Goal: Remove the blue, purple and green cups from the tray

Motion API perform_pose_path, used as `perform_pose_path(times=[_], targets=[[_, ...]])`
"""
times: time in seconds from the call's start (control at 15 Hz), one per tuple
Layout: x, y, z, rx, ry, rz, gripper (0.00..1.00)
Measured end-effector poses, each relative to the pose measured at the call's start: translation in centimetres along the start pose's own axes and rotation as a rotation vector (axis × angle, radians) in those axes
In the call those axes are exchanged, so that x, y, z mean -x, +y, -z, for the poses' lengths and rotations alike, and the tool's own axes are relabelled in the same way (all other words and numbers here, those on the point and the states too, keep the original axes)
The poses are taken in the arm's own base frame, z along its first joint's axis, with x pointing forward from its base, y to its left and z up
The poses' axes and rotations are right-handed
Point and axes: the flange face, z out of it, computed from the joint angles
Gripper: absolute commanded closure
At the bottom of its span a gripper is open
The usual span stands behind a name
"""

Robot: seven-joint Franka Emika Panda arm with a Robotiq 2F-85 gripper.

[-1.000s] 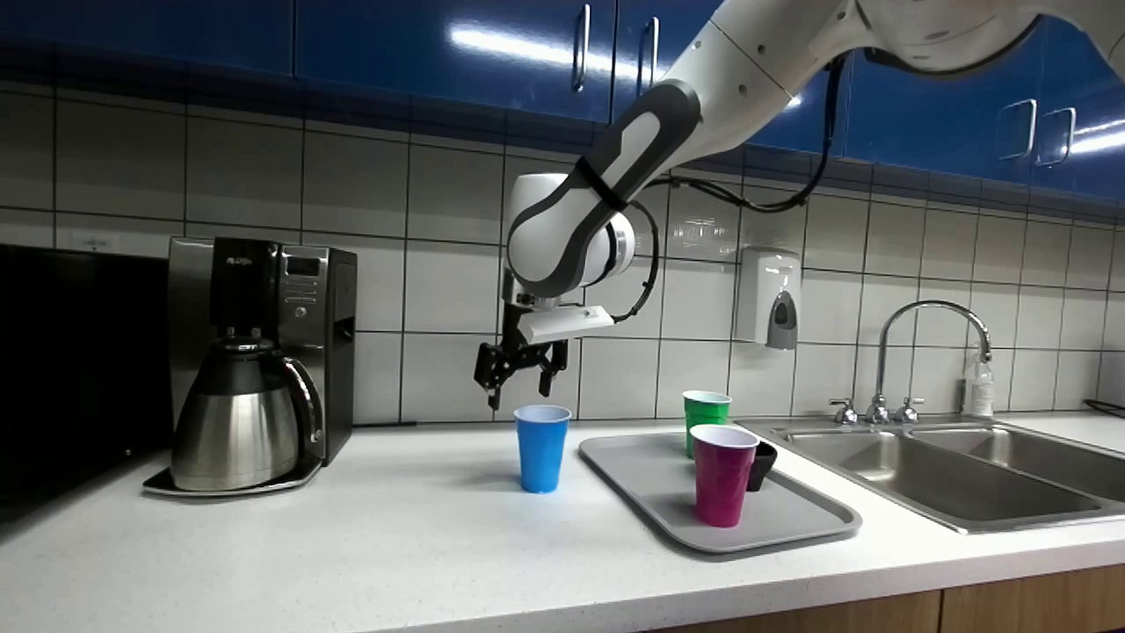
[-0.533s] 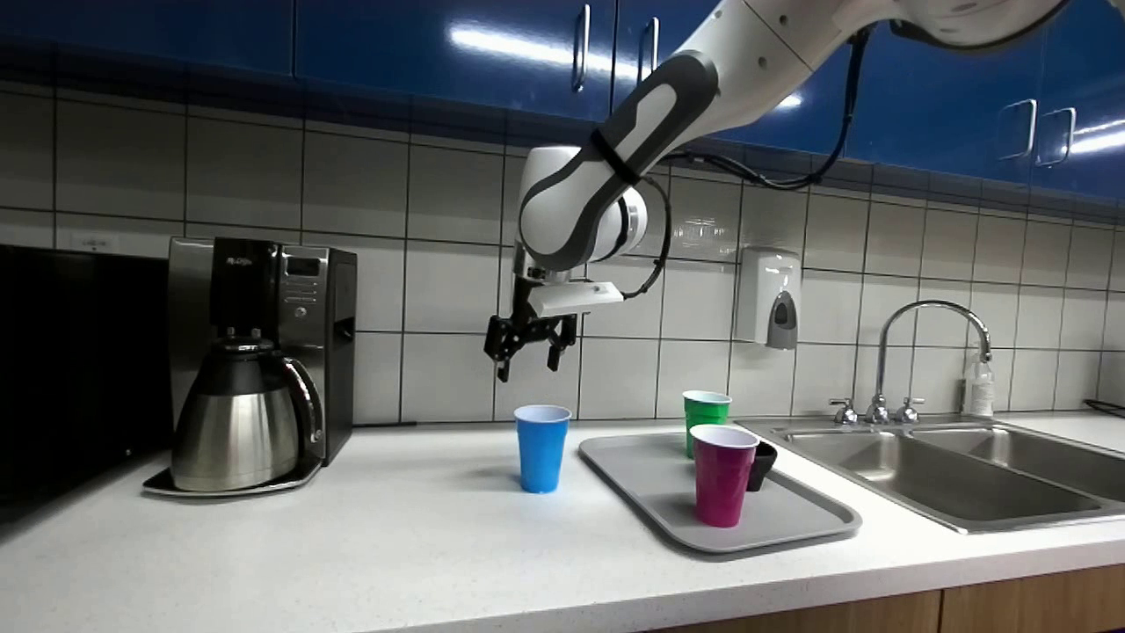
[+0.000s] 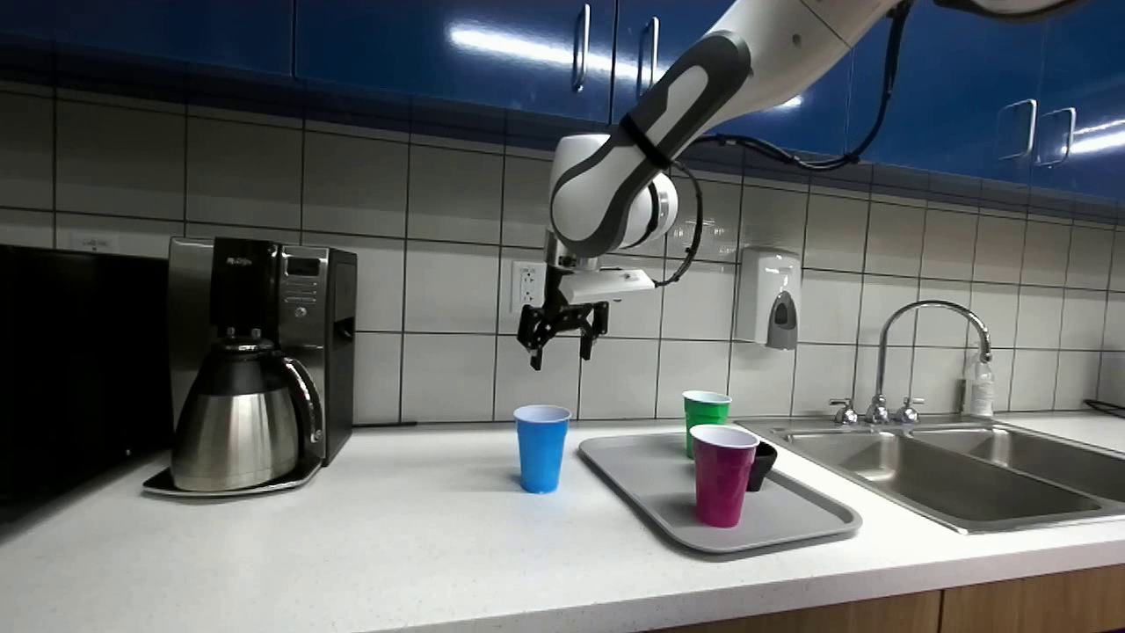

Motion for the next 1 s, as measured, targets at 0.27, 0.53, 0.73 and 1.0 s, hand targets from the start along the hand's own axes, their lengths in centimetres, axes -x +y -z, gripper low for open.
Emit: perform_pose_path(times=[0.27, 0.53, 0.73, 1.0], targets=[[1.6, 1.7, 0.6, 0.021, -0.038, -0.046, 0.0], [3.5, 3.2, 1.2, 0.043, -0.091, -0.095, 0.0], [5.1, 4.1, 1.5, 0.061, -0.13, -0.131, 0.0], [7.3, 5.0, 1.9, 0.083, -0.175, -0.173, 0.0]])
